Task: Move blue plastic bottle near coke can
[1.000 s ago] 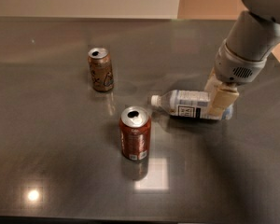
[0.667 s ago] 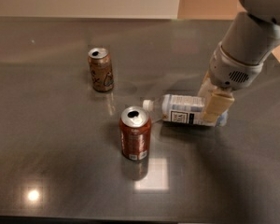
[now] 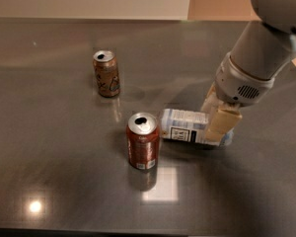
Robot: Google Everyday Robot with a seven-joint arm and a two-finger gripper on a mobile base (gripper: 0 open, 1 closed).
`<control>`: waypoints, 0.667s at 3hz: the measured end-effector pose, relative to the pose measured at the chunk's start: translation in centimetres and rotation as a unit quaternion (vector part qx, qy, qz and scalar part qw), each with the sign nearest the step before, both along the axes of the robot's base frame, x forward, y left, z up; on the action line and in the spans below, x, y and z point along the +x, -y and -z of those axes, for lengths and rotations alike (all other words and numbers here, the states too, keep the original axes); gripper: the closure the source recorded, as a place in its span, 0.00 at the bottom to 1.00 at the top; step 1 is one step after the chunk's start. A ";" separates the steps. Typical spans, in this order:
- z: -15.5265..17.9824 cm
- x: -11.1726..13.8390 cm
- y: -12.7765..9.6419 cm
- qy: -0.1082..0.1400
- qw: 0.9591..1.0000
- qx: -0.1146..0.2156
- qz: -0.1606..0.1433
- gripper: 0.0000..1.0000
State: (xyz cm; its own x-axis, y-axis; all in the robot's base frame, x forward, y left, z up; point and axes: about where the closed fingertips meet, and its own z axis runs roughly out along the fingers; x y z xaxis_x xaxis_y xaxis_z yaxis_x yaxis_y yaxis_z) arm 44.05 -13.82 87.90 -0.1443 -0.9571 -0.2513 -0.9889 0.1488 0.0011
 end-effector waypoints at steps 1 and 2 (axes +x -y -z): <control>0.7 -0.7 -0.5 0.000 1.000 0.003 -0.003 0.82; 1.2 -0.9 -0.7 0.004 1.000 0.010 -0.006 0.58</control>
Offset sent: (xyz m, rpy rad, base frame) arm -0.0132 0.0088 -0.0168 0.0352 -0.0138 0.0185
